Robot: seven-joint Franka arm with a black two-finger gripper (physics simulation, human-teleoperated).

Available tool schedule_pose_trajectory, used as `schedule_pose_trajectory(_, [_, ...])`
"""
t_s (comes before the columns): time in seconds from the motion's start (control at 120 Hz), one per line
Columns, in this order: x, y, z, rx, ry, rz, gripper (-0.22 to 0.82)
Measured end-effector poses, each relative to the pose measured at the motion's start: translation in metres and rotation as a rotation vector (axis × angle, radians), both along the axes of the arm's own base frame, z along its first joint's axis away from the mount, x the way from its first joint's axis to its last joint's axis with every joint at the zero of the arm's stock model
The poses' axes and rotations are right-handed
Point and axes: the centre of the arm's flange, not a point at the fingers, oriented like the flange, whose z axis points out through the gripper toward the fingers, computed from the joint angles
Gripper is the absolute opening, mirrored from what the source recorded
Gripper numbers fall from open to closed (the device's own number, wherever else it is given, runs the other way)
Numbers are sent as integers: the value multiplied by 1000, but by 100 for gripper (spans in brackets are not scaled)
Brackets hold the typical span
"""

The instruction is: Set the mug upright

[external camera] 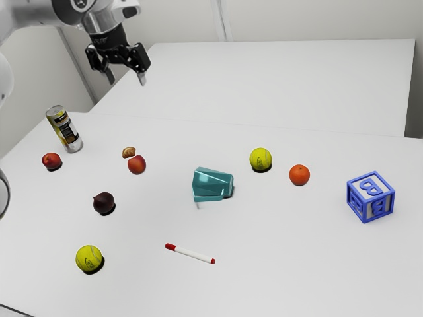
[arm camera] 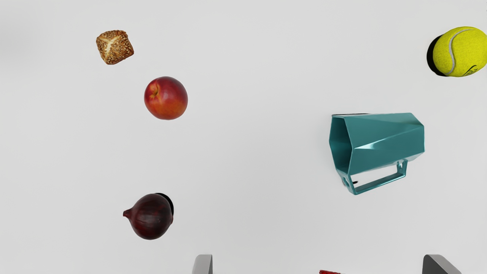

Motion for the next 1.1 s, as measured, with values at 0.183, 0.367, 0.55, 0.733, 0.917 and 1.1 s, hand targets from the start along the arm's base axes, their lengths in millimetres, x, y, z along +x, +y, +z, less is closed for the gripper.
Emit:
schedule_pose_trajectory(0.183, [1,-9,-15,-48,19,2,60])
schedule_pose_trajectory(0.367, [13,13,-102,-292,81,56,60])
schedule_pose_trajectory(0.55, [10,30,-223,-725,101,173,60])
schedule_pose_trajectory(0.733, [-4,40,-327,-962,73,261,60])
schedule_pose_trajectory(0.917, [0,48,-364,-1041,-26,233,60])
schedule_pose_trajectory(1.1, [2,46,-382,-1080,-102,179,60])
